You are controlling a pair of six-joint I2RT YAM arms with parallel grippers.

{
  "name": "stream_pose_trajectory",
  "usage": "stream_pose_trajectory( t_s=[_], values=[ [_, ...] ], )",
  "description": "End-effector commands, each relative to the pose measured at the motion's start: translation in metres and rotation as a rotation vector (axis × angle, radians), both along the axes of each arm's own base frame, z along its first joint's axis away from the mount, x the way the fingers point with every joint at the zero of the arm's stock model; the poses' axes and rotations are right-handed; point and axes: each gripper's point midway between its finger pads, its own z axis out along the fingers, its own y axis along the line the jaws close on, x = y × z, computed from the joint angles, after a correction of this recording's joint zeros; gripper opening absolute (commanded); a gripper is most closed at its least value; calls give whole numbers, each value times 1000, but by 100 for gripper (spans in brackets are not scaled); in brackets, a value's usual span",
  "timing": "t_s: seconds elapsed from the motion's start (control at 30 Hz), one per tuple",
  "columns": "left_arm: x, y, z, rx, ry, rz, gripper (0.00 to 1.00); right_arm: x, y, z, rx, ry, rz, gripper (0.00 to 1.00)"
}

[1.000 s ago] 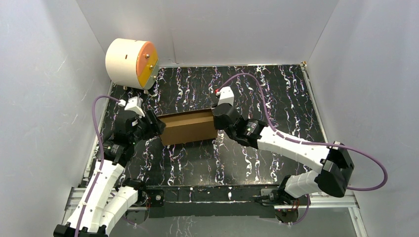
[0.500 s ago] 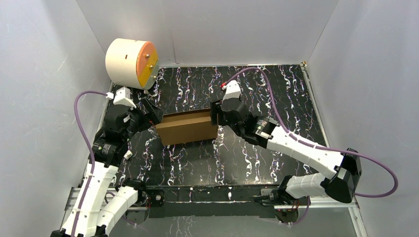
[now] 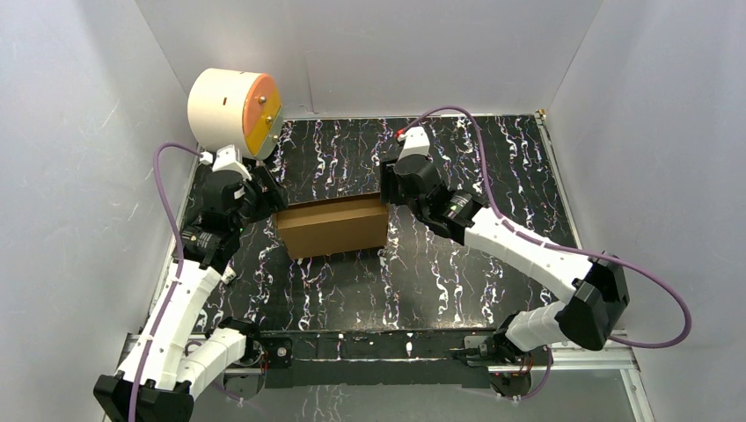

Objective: Fold the paper box

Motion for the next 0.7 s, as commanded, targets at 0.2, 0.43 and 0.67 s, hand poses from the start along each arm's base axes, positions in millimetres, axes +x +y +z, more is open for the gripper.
stream_pose_trajectory(
  t_s=[0.2,0.43,0.67],
  values=[
    [-14,-7,-34,-43,57,-21,61,-11,10,-19,51,52,73,60],
    [-28,-6,-57,-71,101,-4,55,-24,4,-53,31,113,90,60],
    [-42,-3,-82,-108,147,32,56,-32,3,-79,74,175,135,60]
  ],
)
